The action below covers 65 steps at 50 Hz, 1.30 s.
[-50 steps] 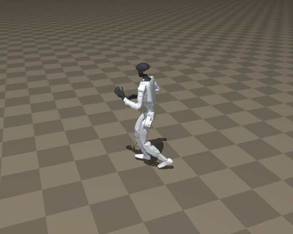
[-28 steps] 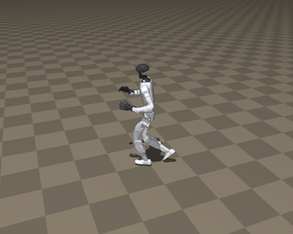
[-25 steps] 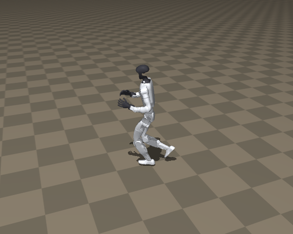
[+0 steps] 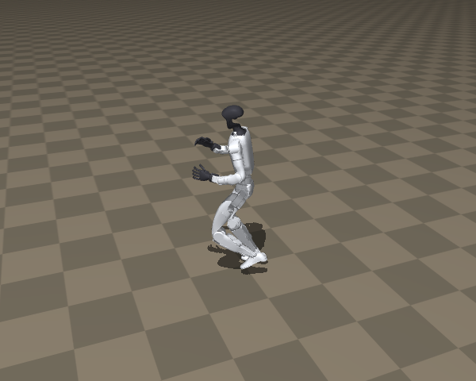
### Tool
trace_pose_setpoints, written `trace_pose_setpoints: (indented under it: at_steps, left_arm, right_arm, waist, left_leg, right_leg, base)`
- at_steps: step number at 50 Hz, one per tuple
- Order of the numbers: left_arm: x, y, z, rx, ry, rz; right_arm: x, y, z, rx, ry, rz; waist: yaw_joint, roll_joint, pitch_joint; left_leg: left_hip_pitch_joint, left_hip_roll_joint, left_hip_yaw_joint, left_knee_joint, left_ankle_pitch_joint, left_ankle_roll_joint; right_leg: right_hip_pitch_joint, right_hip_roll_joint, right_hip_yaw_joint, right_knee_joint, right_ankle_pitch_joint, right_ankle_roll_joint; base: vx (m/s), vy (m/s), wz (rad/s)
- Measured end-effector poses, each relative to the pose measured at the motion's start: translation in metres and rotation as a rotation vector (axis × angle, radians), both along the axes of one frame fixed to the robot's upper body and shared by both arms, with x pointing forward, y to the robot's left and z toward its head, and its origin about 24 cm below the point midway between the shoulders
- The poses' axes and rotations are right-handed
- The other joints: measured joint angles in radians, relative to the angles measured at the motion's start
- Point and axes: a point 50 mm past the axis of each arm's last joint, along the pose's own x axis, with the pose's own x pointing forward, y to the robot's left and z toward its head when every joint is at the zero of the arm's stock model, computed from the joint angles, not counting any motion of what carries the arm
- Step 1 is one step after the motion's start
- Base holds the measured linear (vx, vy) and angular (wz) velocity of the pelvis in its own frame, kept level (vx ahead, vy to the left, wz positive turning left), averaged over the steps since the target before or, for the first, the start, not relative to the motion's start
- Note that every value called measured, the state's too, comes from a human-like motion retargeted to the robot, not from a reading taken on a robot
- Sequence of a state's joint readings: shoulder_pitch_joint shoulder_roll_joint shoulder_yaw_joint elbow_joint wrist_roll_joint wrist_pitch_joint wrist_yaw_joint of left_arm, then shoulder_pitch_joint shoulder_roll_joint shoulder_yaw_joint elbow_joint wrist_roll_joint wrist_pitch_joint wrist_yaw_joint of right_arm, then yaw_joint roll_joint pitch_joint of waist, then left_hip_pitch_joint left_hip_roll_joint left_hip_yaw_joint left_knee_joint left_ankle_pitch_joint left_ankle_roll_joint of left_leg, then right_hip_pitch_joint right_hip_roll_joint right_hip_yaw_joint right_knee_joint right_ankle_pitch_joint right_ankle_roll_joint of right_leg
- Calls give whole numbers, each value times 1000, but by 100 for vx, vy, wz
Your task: Run
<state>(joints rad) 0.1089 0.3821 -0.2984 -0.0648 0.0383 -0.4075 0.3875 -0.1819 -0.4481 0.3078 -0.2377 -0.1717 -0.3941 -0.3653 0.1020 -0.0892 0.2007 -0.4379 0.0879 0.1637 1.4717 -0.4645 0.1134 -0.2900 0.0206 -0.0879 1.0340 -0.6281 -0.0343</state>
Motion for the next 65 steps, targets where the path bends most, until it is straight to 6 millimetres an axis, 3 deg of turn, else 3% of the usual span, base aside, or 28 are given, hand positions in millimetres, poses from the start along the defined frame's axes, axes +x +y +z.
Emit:
trace_pose_setpoints:
  at_steps: [4,7,9,12,15,17,20,23,25,27,30,33,36,39,42,44,47,50,53,57,60,63,65]
  left_arm:
    - [-22,15,-1,-5,19,6]
    - [-28,15,7,-37,-9,-3]
    - [-25,10,18,-54,-69,-14]
    - [-15,0,46,-36,-231,-37]
    - [5,-12,85,35,-458,-40]
    - [17,-21,107,28,-572,-26]
    - [20,-28,125,-23,-661,-35]
    - [17,-35,123,-40,-659,-100]
    - [15,-39,116,-41,-624,-143]
    - [13,-42,98,-37,-535,-165]
    - [12,-39,58,4,-330,-166]
    - [9,-26,13,77,-98,-138]
    - [-6,-4,-12,104,46,-107]
    - [-26,13,-20,86,107,-74]
    - [-37,22,-15,57,109,-45]
    - [-38,22,-7,49,74,-41]
    - [-29,15,14,72,-46,-55]
    - [-7,3,50,120,-261,-56]
    - [10,-10,84,65,-446,-41]
    - [11,-22,111,-44,-584,-70]
    - [8,-31,118,-72,-615,-145]
    - [5,-39,118,-73,-600,-236]
    - [3,-44,111,-74,-553,-279]
  right_arm:
    - [-5,5,12,64,-64,42]
    - [-9,8,4,46,-38,76]
    - [-11,10,-7,24,11,84]
    - [-15,9,-36,-26,134,58]
    - [-18,5,-71,-105,282,22]
    - [-24,-1,-85,-138,347,21]
    - [-39,-11,-100,-146,432,24]
    - [-51,-20,-109,-124,511,23]
    - [-53,-22,-109,-99,526,26]
    - [-52,-20,-105,-83,507,32]
    - [-40,-15,-88,-76,414,38]
    - [-20,-8,-58,-54,266,34]
    - [-9,-1,-26,10,132,60]
    - [-11,4,-6,47,42,98]
    - [-14,7,3,40,-15,124]
    - [-14,10,1,25,-16,128]
    - [-14,13,-15,-16,51,119]
    - [-11,14,-44,-76,177,94]
    - [-17,8,-74,-132,310,90]
    - [-35,-4,-102,-166,455,85]
    - [-46,-14,-115,-161,543,66]
    - [-49,-19,-116,-129,571,58]
    - [-50,-18,-113,-114,564,60]
  waist:
    - [30,-70,-47]
    - [6,-134,-76]
    - [-19,-164,-75]
    - [-59,-195,-57]
    - [-102,-186,-22]
    - [-136,-144,-14]
    - [-198,-82,-33]
    - [-219,-4,-68]
    - [-207,53,-80]
    - [-186,69,-73]
    - [-138,81,-39]
    - [-77,54,-6]
    - [-25,2,-7]
    - [13,-48,-29]
    - [19,-105,-51]
    - [12,-132,-56]
    - [-8,-158,-49]
    - [-44,-164,-30]
    - [-100,-125,-40]
    - [-184,-64,-83]
    - [-206,0,-114]
    - [-196,61,-114]
    - [-184,77,-103]
  left_leg:
    - [-60,-138,53,-466,64,-49]
    - [-14,-291,62,-830,206,-89]
    - [18,-357,54,-872,224,-73]
    - [51,-413,30,-734,88,-1]
    - [127,-413,-3,-640,-62,46]
    - [220,-384,-33,-675,-61,20]
    - [350,-331,-69,-749,42,-69]
    - [391,-232,-92,-689,206,-173]
    - [373,-149,-99,-551,276,-211]
    - [365,-110,-93,-379,297,-216]
    - [314,-45,-89,-109,279,-187]
    - [195,-1,-61,26,163,-94]
    - [66,-26,-27,-72,64,-36]
    - [-8,-111,4,-347,43,-41]
    - [-24,-242,11,-654,97,-56]
    - [-26,-312,-3,-707,101,-39]
    - [-30,-378,-22,-607,35,15]
    - [7,-399,-37,-539,-43,50]
    - [123,-376,-65,-630,7,0]
    - [264,-325,-99,-787,224,-134]
    - [309,-246,-108,-760,326,-213]
    - [327,-146,-95,-594,328,-227]
    - [342,-101,-81,-449,290,-211]
  right_leg:
    - [105,-91,17,-66,205,126]
    - [123,-199,25,25,371,207]
    - [121,-256,32,161,421,220]
    - [96,-328,48,403,400,201]
    - [-5,-362,61,555,295,134]
    - [-96,-340,47,519,226,87]
    - [-200,-268,-2,294,176,64]
    - [-228,-117,-44,-88,236,106]
    - [-209,-13,-67,-289,297,118]
    - [-204,20,-70,-243,270,92]
    - [-161,44,-69,-90,156,10]
    - [-89,22,-52,-12,73,-17]
    - [2,-14,-18,-41,100,27]
    - [89,-68,10,-60,199,108]
    - [149,-156,19,-11,278,174]
    - [167,-202,30,81,302,193]
    - [158,-260,44,281,326,196]
    - [76,-308,53,449,290,151]
    - [-34,-303,42,430,228,96]
    - [-128,-238,-1,162,225,82]
    - [-152,-134,-34,-127,284,111]
    - [-124,-30,-67,-329,364,124]
    - [-122,-2,-75,-285,335,100]
  base:
    - [2,3,19]
    - [0,6,32]
    - [-1,3,10]
    - [0,0,0]
    - [-1,3,-19]
    - [0,2,-35]
    - [2,-1,-14]
    - [0,-5,-23]
    - [-4,-4,-30]
    - [-2,-2,-12]
    - [0,0,0]
    - [0,0,0]
    - [0,0,0]
    - [0,0,0]
    - [0,0,0]
    - [0,0,0]
    - [-2,3,-13]
    - [-3,4,-28]
    - [-2,2,-38]
    - [0,-2,-31]
    - [-1,-3,-46]
    - [-3,-3,-54]
    - [-4,-3,-43]
